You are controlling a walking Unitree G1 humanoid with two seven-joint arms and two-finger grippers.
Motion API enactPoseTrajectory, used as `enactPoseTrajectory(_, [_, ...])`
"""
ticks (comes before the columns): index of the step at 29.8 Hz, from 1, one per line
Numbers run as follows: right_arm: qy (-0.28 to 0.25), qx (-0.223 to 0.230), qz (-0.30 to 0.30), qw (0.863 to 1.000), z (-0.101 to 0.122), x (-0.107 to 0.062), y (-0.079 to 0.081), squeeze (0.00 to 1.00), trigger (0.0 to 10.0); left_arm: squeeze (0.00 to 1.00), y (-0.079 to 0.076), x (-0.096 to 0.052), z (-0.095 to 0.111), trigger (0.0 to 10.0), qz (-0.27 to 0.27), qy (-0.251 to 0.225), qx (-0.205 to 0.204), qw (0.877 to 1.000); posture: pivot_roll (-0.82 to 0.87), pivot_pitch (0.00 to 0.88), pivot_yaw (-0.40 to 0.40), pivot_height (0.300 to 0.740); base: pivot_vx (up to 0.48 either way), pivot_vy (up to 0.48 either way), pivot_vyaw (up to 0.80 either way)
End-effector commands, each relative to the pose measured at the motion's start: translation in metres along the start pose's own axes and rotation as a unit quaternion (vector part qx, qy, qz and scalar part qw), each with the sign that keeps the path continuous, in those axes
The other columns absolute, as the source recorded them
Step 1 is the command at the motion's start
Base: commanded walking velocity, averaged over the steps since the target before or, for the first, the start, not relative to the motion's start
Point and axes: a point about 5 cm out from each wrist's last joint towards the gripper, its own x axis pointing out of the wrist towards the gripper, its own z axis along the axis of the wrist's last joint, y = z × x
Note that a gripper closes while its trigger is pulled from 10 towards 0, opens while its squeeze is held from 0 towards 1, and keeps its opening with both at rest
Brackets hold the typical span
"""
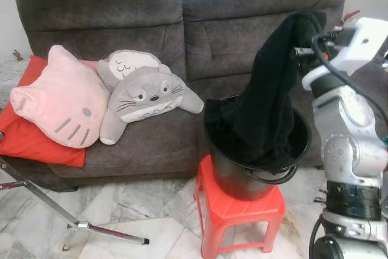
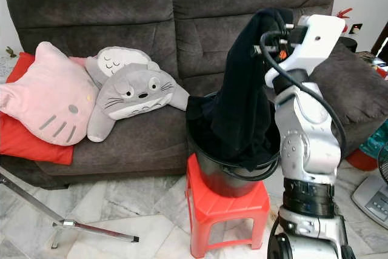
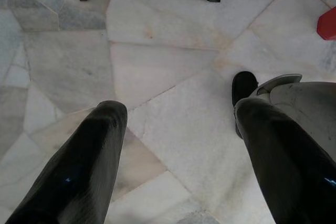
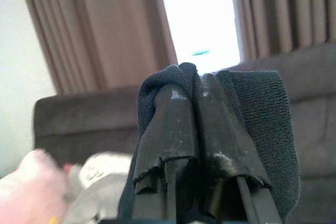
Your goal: Hang hanger
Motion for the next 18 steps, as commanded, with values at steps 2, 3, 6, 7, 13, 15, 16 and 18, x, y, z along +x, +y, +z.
enactPoseTrajectory(2, [-0.005, 0.011, 0.027, 1.0, 0.006, -0.003, 0.009, 0.0, 0.0, 0.0, 0.006, -0.001, -0.003, 10.0, 0.008, 0.009, 0.004, 1.0, -0.19, 0.0, 0.09, 0.74, 0.0, 0.0, 0.0])
enactPoseTrajectory(3, [-0.003, 0.012, 0.031, 0.999, 0.005, -0.005, 0.011, 0.0, 0.0, 0.0, 0.006, -0.001, -0.003, 10.0, 0.008, 0.009, 0.004, 1.0, -0.19, 0.0, 0.09, 0.74, 0.0, 0.0, 0.0])
enactPoseTrajectory(6, [-0.006, 0.031, 0.07, 0.997, 0.01, -0.011, 0.019, 0.0, 0.0, 0.0, 0.006, -0.001, -0.003, 10.0, 0.007, 0.009, 0.006, 1.0, -0.2, 0.0, 0.095, 0.74, 0.0, 0.0, 0.0])
enactPoseTrajectory(7, [-0.006, 0.033, 0.075, 0.997, 0.011, -0.012, 0.02, 0.0, 0.0, 0.0, 0.006, -0.001, -0.003, 10.0, 0.007, 0.009, 0.006, 1.0, -0.2, 0.0, 0.095, 0.74, 0.0, 0.0, 0.0])
enactPoseTrajectory(13, [-0.026, 0.088, 0.093, 0.991, 0.025, -0.034, 0.014, 0.0, 0.0, 0.0, 0.006, 0.0, -0.002, 10.0, 0.007, 0.006, 0.005, 1.0, -0.22, 0.0, 0.096, 0.74, 0.0, 0.0, 0.0])
enactPoseTrajectory(15, [-0.022, 0.086, 0.057, 0.994, 0.023, -0.041, 0.004, 0.0, 0.0, 0.0, 0.006, 0.0, -0.001, 10.0, 0.007, 0.005, 0.005, 1.0, -0.22, 0.0, 0.097, 0.74, 0.0, 0.0, 0.0])
enactPoseTrajectory(16, [-0.018, 0.083, 0.039, 0.996, 0.021, -0.044, 0.0, 0.0, 0.0, 0.0, 0.006, 0.0, -0.001, 10.0, 0.008, 0.005, 0.005, 1.0, -0.23, 0.0, 0.098, 0.74, 0.0, 0.0, 0.0])
enactPoseTrajectory(18, [-0.008, 0.076, -0.096, 0.992, 0.013, -0.068, -0.035, 0.0, 0.0, 0.0, 0.007, 0.0, -0.001, 10.0, 0.01, 0.005, 0.005, 1.0, -0.24, 0.0, 0.104, 0.74, 0.0, 0.0, 0.0])
